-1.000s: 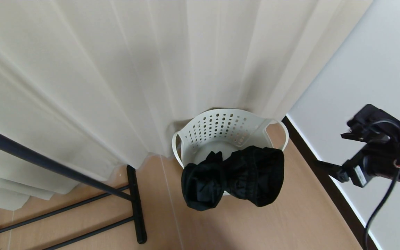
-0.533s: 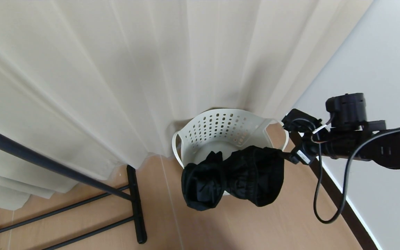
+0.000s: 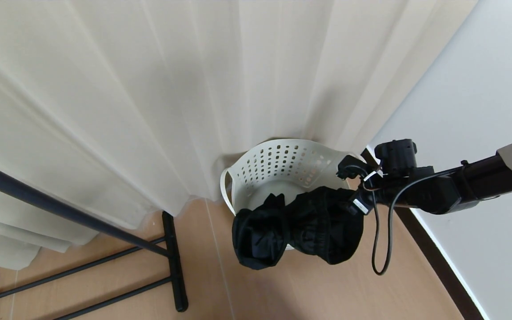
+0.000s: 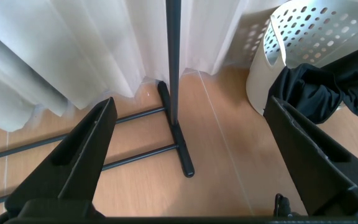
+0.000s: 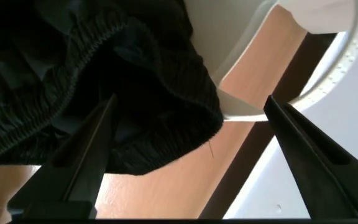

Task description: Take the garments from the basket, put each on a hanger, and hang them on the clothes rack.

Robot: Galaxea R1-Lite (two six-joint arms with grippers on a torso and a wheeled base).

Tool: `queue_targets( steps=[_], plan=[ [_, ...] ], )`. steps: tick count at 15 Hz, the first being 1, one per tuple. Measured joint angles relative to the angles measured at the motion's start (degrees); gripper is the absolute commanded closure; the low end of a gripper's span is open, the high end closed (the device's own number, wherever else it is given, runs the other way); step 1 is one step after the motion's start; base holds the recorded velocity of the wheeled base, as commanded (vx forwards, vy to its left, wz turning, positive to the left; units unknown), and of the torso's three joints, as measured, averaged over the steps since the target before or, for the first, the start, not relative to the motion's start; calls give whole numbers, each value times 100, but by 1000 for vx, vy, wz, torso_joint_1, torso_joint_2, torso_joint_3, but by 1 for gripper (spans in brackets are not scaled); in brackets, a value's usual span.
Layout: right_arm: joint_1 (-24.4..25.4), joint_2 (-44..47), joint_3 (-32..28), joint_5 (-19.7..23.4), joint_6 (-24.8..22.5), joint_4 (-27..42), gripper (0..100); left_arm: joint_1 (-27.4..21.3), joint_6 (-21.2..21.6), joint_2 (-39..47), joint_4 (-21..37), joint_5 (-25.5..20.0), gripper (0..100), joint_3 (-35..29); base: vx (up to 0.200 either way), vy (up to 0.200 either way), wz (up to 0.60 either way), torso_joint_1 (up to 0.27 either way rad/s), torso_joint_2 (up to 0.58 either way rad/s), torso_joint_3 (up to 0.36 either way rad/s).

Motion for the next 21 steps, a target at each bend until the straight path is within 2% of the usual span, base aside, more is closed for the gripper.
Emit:
queue_targets(
  steps=[5,10,11,16,19,21],
  plan=[
    [-11,441,-156,39,24,-343,0,0,2,0,2,0,0,0,0,0,0,0,0,0],
    [-46,794,-396,383,115,-523,0,0,0,0,2,0,0,0,0,0,0,0,0,0],
    [-55,850,-444,389,121,-525,100,2,0,0,2,0,0,0,0,0,0,0,0,0],
    [-138,1081,-562,402,367,-813,100,-2,0,0,2,2,0,0,0,0,0,0,0,0],
    [-167,911,-24,402,492,-1385,100,-2,0,0,2,0,0,0,0,0,0,0,0,0],
    [-190,452,657,397,666,-1897,100,-2,0,0,2,0,0,0,0,0,0,0,0,0]
  ],
)
